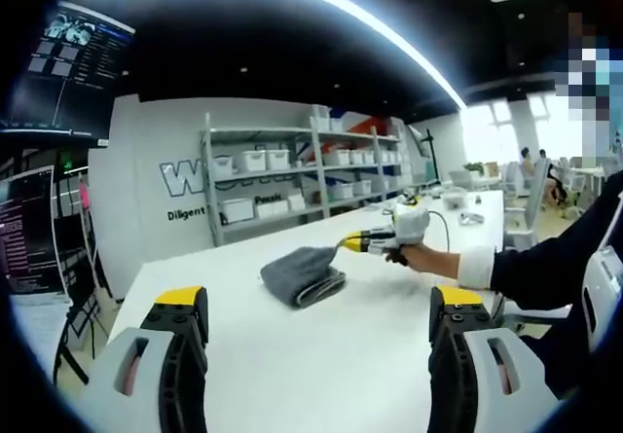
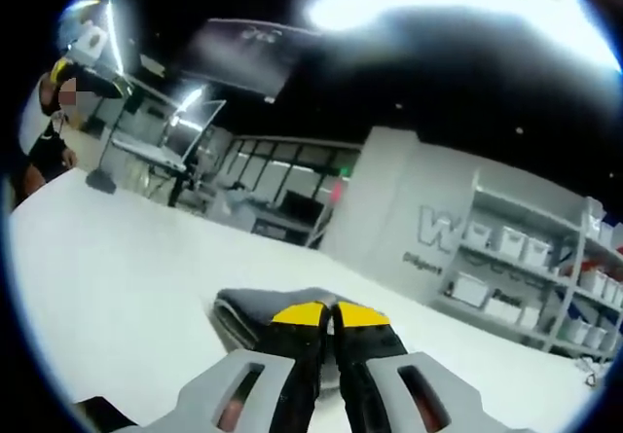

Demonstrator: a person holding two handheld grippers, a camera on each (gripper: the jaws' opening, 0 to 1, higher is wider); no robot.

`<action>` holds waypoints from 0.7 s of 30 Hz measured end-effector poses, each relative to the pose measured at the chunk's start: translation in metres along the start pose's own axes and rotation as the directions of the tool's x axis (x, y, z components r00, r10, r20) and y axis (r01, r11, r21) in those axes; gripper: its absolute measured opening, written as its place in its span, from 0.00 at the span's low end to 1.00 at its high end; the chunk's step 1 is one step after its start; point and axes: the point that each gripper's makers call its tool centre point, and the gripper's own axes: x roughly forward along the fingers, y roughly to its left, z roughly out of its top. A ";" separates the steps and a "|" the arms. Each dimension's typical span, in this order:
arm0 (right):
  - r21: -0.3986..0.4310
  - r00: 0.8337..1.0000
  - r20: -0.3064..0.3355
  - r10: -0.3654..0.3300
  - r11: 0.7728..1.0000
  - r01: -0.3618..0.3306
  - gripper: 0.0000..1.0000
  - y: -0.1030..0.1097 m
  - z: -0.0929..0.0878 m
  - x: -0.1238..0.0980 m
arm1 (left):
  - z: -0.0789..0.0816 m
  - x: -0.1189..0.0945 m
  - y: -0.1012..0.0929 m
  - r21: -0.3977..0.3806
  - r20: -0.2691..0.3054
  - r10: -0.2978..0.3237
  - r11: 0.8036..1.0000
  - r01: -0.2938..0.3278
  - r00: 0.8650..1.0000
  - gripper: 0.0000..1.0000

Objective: Open the folded towel by lifting each exposed corner and separating the folded layers until the towel lies flat within the target outline without major curled edges

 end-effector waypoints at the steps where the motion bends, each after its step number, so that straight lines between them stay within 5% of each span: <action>1: -0.003 1.000 0.003 0.002 1.000 -0.002 0.00 0.001 0.001 0.000 | 0.000 0.000 0.000 0.001 0.001 -0.001 1.000 0.001 1.000 0.92; 21: -0.035 0.994 0.093 0.066 0.997 -0.063 0.00 0.022 0.027 -0.004 | -0.001 0.005 0.003 -0.003 -0.005 -0.010 1.000 0.010 1.000 0.89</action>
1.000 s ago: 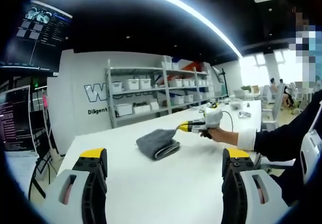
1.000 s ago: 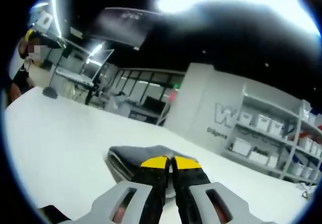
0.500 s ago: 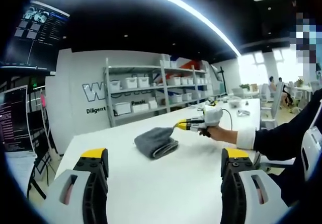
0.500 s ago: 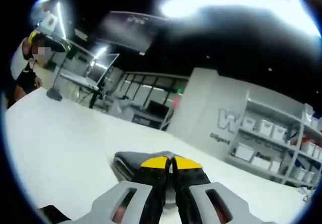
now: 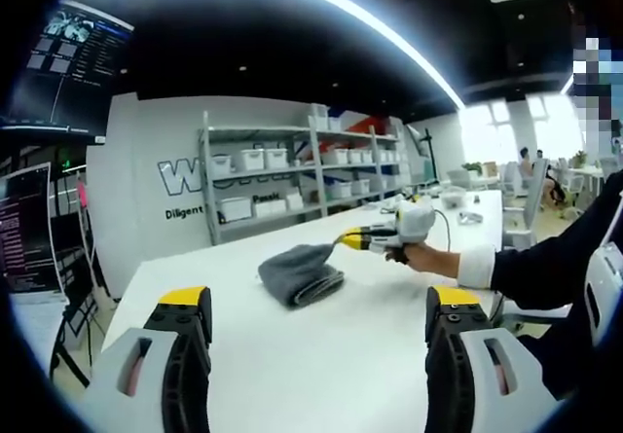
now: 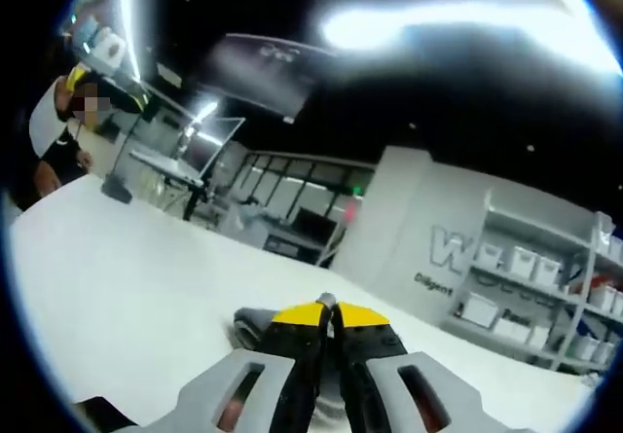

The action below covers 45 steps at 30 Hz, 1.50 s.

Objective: Open the folded towel by lifting each exposed corner and separating the folded layers until the towel lies flat within the target outline without major curled edges

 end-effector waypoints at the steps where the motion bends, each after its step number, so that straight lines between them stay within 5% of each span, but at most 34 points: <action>1: 0.000 1.000 0.004 0.005 1.000 -0.005 0.00 0.002 0.001 0.000 | 0.000 0.000 0.000 -0.001 0.000 0.000 1.000 0.000 1.000 0.89; 18: -0.048 0.992 0.062 0.108 0.993 -0.105 0.00 0.036 0.024 -0.001 | -0.011 0.015 -0.009 0.006 -0.017 -0.024 1.000 0.024 1.000 0.86; 45: -0.056 0.975 0.103 0.198 0.980 -0.193 0.00 0.062 0.039 -0.004 | -0.015 0.023 -0.012 0.003 -0.009 -0.031 1.000 0.031 0.999 0.81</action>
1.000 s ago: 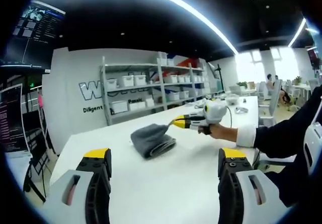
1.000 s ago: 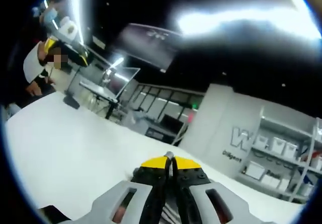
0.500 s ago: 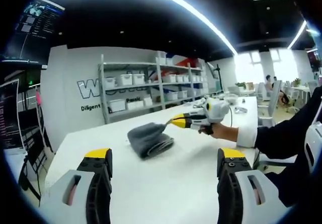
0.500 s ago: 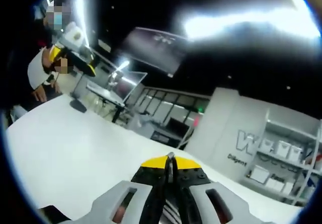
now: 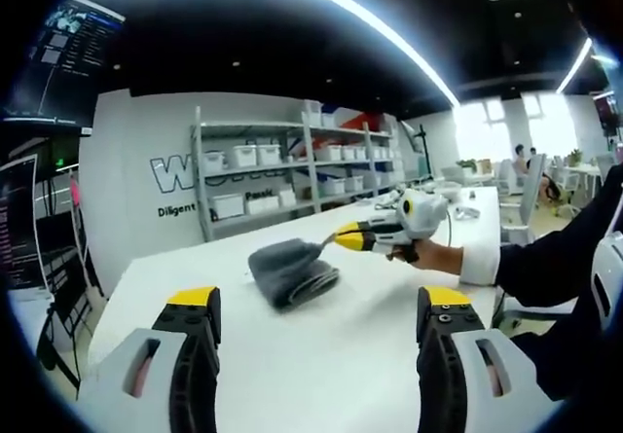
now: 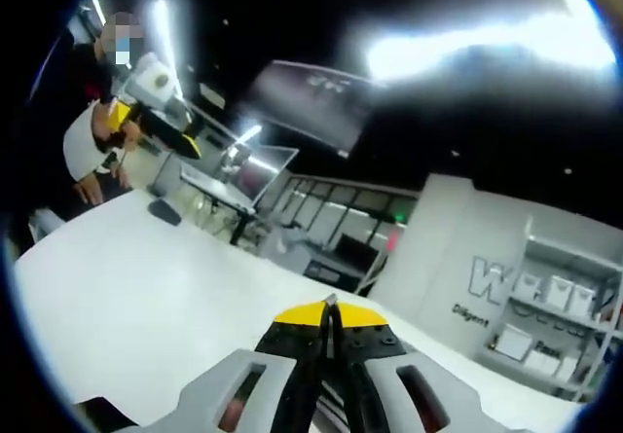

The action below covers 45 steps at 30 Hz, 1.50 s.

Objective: Open the folded towel by lifting each exposed corner and separating the folded layers until the towel lies flat within the target outline without major curled edges

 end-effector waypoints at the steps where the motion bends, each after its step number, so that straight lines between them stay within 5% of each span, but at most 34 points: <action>1: 0.002 1.000 0.003 0.005 1.000 -0.005 0.00 0.001 0.001 0.000 | 0.001 0.000 0.000 -0.001 0.002 -0.001 1.000 0.001 1.000 0.81; 45: 0.024 0.985 0.080 0.154 0.987 -0.157 0.00 0.049 0.034 0.001 | -0.007 0.012 0.000 -0.022 0.001 -0.015 1.000 0.015 1.000 0.68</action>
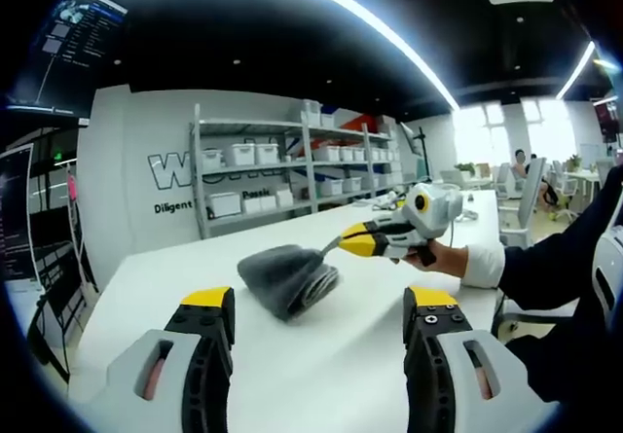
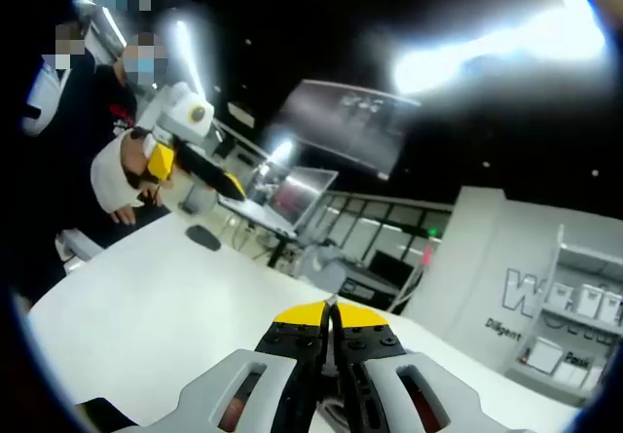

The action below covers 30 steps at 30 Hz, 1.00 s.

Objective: Open the folded towel by lifting each exposed corner and separating the folded layers until the towel lies flat within the target outline without major curled edges

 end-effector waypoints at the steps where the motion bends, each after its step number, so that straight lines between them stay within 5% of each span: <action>1: 0.000 1.000 0.001 0.002 1.000 -0.002 0.00 0.001 0.001 0.000 | 0.000 0.000 0.000 0.001 0.002 -0.002 1.000 0.002 1.000 0.67; 30: 0.031 0.997 0.057 0.048 0.998 -0.049 0.00 0.016 0.021 -0.001 | 0.006 0.022 -0.001 0.035 0.032 0.006 0.999 -0.007 0.999 0.66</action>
